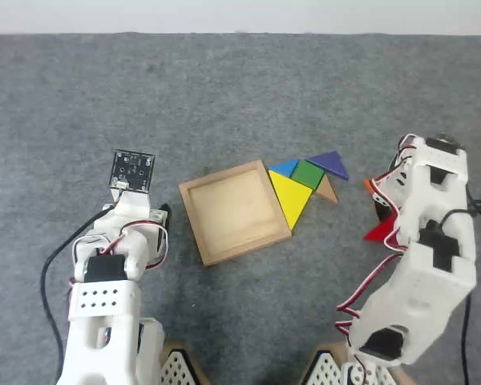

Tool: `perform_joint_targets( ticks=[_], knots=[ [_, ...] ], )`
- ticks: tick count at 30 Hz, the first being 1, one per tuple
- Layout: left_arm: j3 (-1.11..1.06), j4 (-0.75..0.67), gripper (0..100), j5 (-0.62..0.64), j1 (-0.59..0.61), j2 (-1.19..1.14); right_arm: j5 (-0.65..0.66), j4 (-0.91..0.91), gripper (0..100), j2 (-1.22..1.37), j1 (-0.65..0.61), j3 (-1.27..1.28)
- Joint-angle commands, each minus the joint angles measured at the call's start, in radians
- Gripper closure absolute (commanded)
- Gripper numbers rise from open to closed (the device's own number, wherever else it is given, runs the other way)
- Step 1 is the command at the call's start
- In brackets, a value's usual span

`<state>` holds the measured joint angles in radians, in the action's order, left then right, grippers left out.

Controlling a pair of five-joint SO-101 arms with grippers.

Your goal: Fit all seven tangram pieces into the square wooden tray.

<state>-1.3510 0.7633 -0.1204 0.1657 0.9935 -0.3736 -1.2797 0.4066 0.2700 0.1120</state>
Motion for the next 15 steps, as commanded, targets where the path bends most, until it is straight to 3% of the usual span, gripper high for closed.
perform_joint_targets(
  ticks=[1,15],
  knots=[
    [0.015,0.005,83,-0.008,-0.006,0.000,0.023,-0.030,85.0,-0.002,-0.005,-0.052],
    [0.015,0.005,83,-0.008,-0.005,0.002,0.023,-0.039,95.1,-0.007,-0.016,-0.091]
  ],
)
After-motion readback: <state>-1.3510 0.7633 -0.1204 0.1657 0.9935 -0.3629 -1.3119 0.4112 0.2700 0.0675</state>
